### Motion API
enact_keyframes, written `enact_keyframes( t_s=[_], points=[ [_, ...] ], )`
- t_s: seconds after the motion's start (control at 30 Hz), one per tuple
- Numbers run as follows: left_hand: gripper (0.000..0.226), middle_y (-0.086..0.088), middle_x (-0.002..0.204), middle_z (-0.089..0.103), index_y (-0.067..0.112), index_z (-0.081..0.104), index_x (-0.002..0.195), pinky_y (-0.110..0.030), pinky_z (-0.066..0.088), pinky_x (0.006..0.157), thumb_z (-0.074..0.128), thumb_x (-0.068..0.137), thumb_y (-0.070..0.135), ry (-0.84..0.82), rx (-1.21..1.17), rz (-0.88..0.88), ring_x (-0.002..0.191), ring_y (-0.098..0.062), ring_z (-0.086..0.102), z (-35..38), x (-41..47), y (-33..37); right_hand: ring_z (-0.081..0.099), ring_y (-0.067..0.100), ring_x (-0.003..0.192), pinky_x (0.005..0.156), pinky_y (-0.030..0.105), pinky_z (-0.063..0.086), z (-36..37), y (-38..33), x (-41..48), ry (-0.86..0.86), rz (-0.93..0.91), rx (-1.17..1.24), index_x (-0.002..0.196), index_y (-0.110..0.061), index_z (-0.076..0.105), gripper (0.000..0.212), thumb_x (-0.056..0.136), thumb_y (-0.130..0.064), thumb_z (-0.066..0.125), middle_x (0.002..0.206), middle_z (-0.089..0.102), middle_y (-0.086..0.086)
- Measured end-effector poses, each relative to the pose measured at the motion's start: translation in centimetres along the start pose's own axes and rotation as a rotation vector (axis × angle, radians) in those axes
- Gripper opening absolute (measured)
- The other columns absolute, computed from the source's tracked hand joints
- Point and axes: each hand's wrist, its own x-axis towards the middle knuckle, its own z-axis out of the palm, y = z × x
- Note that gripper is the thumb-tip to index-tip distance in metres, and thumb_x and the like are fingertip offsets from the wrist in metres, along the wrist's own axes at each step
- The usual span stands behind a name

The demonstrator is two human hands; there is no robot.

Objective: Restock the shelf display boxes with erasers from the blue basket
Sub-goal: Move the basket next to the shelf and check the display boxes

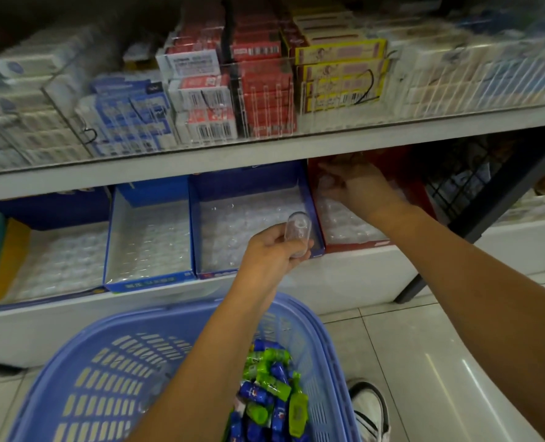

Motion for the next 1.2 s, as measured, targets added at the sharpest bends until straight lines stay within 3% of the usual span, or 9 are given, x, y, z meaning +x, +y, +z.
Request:
enact_keyframes(
  t_s=[0.07, 0.17, 0.27, 0.37, 0.47, 0.57, 0.7, 0.97, 1.2],
  points=[
    [0.026, -0.003, 0.091, 0.069, 0.02, 0.065, 0.093, -0.027, 0.057, 0.083, 0.06, 0.085, -0.005, 0.002, 0.025, 0.05, 0.09, -0.019, 0.068, 0.2, -0.1, 0.1, 0.054, 0.028, 0.114, 0.092, 0.029, 0.043, -0.8, -0.7, -1.3, 0.093, 0.018, 0.024, 0.136, -0.021, 0.049, 0.051, 0.088, -0.029, 0.064, 0.126, 0.057, 0.013],
    [0.021, 0.004, 0.092, 0.068, 0.022, 0.064, 0.094, -0.02, 0.054, 0.078, 0.07, 0.082, 0.007, 0.097, 0.208, 0.21, 0.088, -0.013, 0.065, 1.0, 0.2, 0.4, 0.066, 0.009, 0.08, 0.069, 0.018, 0.053, -2.5, -2.2, -3.9, 0.042, 0.148, 0.581, 0.114, -0.02, 0.062, 0.043, 0.077, -0.038, 0.072, 0.096, 0.068, 0.003],
    [0.027, 0.001, 0.094, 0.066, 0.013, 0.063, 0.101, -0.008, 0.049, 0.066, 0.075, 0.078, 0.006, 0.145, 0.24, 0.337, 0.077, -0.001, 0.061, 2.6, 0.6, 0.7, 0.069, 0.01, 0.077, 0.069, 0.021, 0.059, -3.8, -2.5, -5.2, -0.134, 0.17, 0.854, 0.098, -0.016, 0.066, 0.038, 0.064, -0.032, 0.075, 0.091, 0.07, 0.004],
    [0.028, 0.003, 0.095, 0.066, 0.012, 0.062, 0.104, -0.008, 0.05, 0.069, 0.074, 0.079, 0.008, 0.162, 0.26, 0.414, 0.08, -0.001, 0.062, 4.1, 1.3, 0.9, 0.07, 0.005, 0.077, 0.07, 0.016, 0.056, -4.1, -2.2, -4.8, -0.093, 0.147, 0.881, 0.09, -0.016, 0.068, 0.021, 0.07, -0.016, 0.077, 0.086, 0.071, 0.001],
    [0.035, -0.005, 0.108, 0.066, 0.008, 0.059, 0.122, -0.022, 0.053, 0.084, 0.066, 0.087, 0.012, 0.161, 0.466, 0.451, 0.096, -0.015, 0.063, 4.7, 1.4, 0.6, 0.068, 0.01, 0.08, 0.076, 0.021, 0.055, -3.5, -1.2, -3.5, 0.115, 0.214, 0.767, 0.08, -0.022, 0.065, 0.02, 0.072, -0.011, 0.079, 0.08, 0.069, -0.005],
    [0.038, -0.015, 0.12, 0.06, 0.006, 0.051, 0.131, -0.028, 0.046, 0.092, 0.052, 0.092, 0.009, 0.024, 1.026, 0.573, 0.107, -0.026, 0.058, 4.7, 0.9, -0.8, 0.064, 0.011, 0.08, 0.073, 0.017, 0.047, -1.9, -0.1, -2.6, 0.318, 0.225, 0.497, 0.082, -0.023, 0.064, 0.019, 0.072, -0.02, 0.079, 0.077, 0.064, -0.013],
    [0.063, -0.017, 0.151, 0.028, 0.0, 0.026, 0.145, -0.035, -0.001, 0.119, 0.045, 0.085, 0.0, -0.164, 1.676, 0.619, 0.143, -0.028, 0.02, 4.7, 0.4, -3.0, 0.065, 0.016, 0.08, 0.07, 0.015, 0.044, 0.7, 0.7, -2.3, 0.321, 0.184, 0.289, 0.099, -0.013, 0.065, 0.032, 0.075, -0.029, 0.078, 0.09, 0.07, 0.002],
    [0.065, -0.021, 0.152, 0.026, -0.004, 0.016, 0.147, -0.032, 0.0, 0.118, 0.041, 0.087, 0.0, -0.202, 1.768, 0.655, 0.142, -0.029, 0.022, 4.5, 0.0, -3.0, 0.063, 0.032, 0.092, 0.077, 0.037, 0.049, 1.3, 0.6, -1.8, 0.218, 0.113, -0.021, 0.107, -0.007, 0.06, 0.038, 0.083, -0.036, 0.069, 0.098, 0.068, 0.016],
    [0.069, -0.02, 0.155, 0.017, -0.004, 0.01, 0.148, -0.033, 0.0, 0.119, 0.043, 0.088, 0.004, -0.21, 1.779, 0.589, 0.144, -0.028, 0.016, 4.8, 0.0, -3.5, 0.059, 0.035, 0.096, 0.074, 0.033, 0.042, 1.7, -0.4, -1.5, 0.132, 0.082, -0.135, 0.108, -0.009, 0.061, 0.032, 0.084, -0.029, 0.068, 0.106, 0.064, 0.018]
  ],
)
